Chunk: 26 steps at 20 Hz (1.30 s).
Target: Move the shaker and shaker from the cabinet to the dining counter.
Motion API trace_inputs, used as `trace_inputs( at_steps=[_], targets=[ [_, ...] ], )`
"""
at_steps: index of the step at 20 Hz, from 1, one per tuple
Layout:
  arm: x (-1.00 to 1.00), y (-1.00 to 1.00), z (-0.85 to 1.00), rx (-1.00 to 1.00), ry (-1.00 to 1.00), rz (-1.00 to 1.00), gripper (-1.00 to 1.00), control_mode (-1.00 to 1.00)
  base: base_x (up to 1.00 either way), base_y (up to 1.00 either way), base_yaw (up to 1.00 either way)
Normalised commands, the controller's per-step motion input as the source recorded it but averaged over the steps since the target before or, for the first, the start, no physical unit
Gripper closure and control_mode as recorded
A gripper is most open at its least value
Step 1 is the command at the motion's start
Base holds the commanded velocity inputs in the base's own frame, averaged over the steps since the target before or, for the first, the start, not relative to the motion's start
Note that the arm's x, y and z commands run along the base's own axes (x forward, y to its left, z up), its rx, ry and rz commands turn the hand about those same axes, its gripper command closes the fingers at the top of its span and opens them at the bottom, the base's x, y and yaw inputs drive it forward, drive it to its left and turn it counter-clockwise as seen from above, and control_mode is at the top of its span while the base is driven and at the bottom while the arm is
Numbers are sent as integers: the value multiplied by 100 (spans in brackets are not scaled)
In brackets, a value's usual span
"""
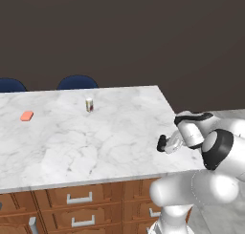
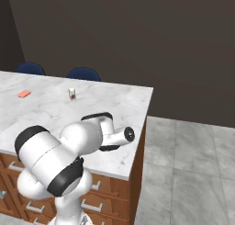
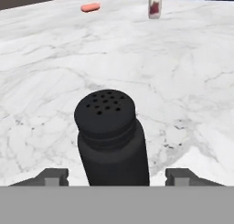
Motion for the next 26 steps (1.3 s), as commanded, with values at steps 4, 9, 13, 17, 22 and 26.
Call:
trace_inputs(
  at_steps=[4, 9, 13, 17, 22, 26],
  targets=[
    [-23, 0, 19, 0, 0, 1, -100, -100, 0, 0, 0],
    [-15, 0, 52, 0, 0, 0, -100, -100, 0, 0, 0],
    [-23, 0, 84, -2, 6, 0, -100, -100, 0, 0, 0],
    [-38, 0, 90, -4, 16, 0, -100, -100, 0, 0, 0],
    [-37, 23, 98, -8, 17, -5, -100, -100, 0, 0, 0],
    [-23, 61, 75, -12, 7, -22, -100, -100, 0, 0, 0]
  ],
)
